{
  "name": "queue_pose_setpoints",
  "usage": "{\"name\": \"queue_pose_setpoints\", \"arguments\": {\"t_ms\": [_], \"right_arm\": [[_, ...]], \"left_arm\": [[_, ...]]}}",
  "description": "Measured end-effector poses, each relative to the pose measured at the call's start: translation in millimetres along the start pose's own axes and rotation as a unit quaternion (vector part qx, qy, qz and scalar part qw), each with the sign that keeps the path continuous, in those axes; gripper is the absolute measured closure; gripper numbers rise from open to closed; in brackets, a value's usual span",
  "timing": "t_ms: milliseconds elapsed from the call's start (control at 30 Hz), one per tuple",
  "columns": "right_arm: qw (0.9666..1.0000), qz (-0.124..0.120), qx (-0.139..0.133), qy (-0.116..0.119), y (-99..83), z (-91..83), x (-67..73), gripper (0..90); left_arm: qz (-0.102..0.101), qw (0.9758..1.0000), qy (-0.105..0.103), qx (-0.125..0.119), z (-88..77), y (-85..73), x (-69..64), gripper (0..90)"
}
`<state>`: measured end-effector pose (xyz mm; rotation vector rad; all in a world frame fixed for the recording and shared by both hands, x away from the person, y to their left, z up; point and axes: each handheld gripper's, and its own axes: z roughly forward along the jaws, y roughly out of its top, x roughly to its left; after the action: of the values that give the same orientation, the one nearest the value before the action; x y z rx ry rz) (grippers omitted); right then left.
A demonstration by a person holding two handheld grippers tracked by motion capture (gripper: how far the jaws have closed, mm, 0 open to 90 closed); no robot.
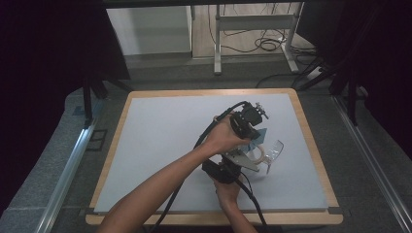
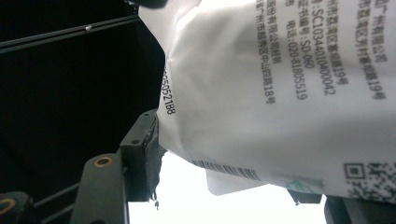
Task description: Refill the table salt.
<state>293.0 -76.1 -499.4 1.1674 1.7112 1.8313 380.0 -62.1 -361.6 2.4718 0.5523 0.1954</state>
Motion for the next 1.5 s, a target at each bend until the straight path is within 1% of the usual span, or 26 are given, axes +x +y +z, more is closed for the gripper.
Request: {"name": "queue_pose_setpoints", "arguments": {"t_ms": [633, 767, 1033, 1333, 1500], "right_arm": [[1.0000, 0.002, -0.002, 0.000, -0.1, 0.4, -0.1, 39.4], [1.0000, 0.005, -0.006, 0.000, 0.6, 0.3, 0.2, 39.4], [0.9999, 0.008, -0.014, 0.001, 1.6, 0.6, 0.4, 39.4], [0.9999, 0.011, -0.012, 0.002, 2.2, 1.1, 0.1, 39.4], [0.9998, 0.016, -0.014, 0.001, 2.8, 0.9, 0.4, 39.4]], "left_arm": [[-0.001, 1.0000, -0.002, 0.001, 0.5, 0.7, 0.6, 90.0], [0.003, 1.0000, -0.001, 0.005, 0.1, 2.1, 0.0, 90.0], [0.004, 1.0000, 0.000, 0.005, -0.5, 3.9, -0.9, 90.0], [0.005, 1.0000, 0.001, 0.007, -0.2, 4.4, 0.1, 90.0], [0.009, 0.9999, 0.003, 0.012, 0.8, 5.8, -1.0, 90.0]]}}
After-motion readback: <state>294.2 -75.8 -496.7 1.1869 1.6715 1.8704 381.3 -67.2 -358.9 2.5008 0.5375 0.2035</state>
